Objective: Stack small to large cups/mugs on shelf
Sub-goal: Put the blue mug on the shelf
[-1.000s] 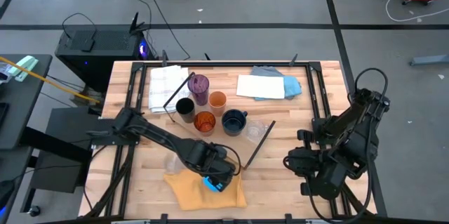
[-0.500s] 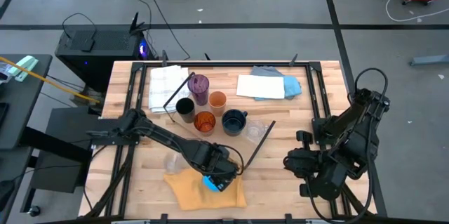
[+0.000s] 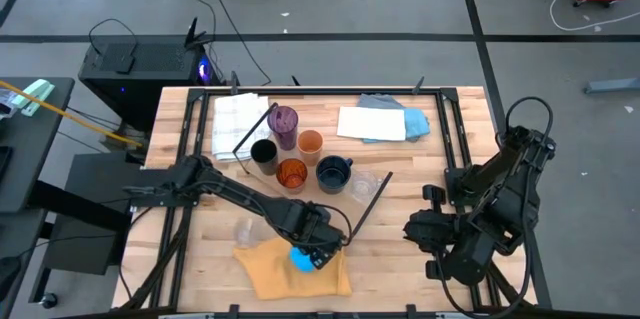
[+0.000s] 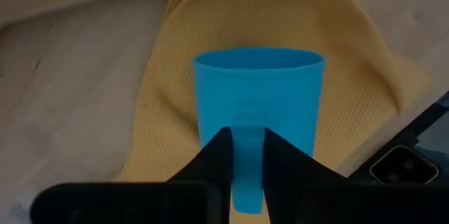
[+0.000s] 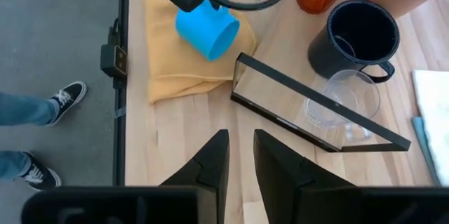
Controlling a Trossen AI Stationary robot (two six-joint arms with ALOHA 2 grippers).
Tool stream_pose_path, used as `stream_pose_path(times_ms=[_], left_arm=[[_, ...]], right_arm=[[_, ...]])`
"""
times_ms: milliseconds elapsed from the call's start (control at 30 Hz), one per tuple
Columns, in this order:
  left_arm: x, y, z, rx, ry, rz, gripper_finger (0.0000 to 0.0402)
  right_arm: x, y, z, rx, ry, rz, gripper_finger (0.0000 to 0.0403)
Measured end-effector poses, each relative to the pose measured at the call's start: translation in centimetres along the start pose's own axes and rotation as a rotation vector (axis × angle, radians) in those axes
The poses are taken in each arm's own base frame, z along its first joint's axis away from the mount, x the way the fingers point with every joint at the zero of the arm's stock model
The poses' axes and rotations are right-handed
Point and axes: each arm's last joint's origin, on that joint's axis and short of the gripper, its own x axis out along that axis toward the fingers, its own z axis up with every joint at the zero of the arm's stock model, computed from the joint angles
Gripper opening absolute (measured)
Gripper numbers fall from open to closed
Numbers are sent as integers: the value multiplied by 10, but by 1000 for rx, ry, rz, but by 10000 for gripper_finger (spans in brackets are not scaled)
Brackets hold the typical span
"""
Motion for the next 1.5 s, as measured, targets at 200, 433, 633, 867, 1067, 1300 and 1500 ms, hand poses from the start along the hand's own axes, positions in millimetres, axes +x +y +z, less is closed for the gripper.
stream_pose_path(times_ms=[200, 433, 633, 867, 1067, 1300, 1500], left_arm=[[-1, -1, 1, 3, -4, -1, 56], [-24, -9, 4, 29, -85, -34, 56], [-58, -12, -3, 37, -258, 36, 56], [-72, -20, -57, -59, -517, 152, 56], [-83, -36, -120, -178, -998, -6, 56], [-68, -32, -148, -71, -1280, 6, 56], [-10, -13, -135, -165, -1315, 38, 56]], right_arm=[[0, 0, 0, -2, 0, -3, 73], [0, -1, 0, -9, -10, -13, 73], [0, -1, 0, -7, -11, -14, 73], [0, 0, 0, 4, -11, -12, 73], [0, 0, 0, -3, -11, -13, 73], [0, -2, 1, -20, -49, -47, 73], [2, -4, 4, 10, -50, -55, 73]])
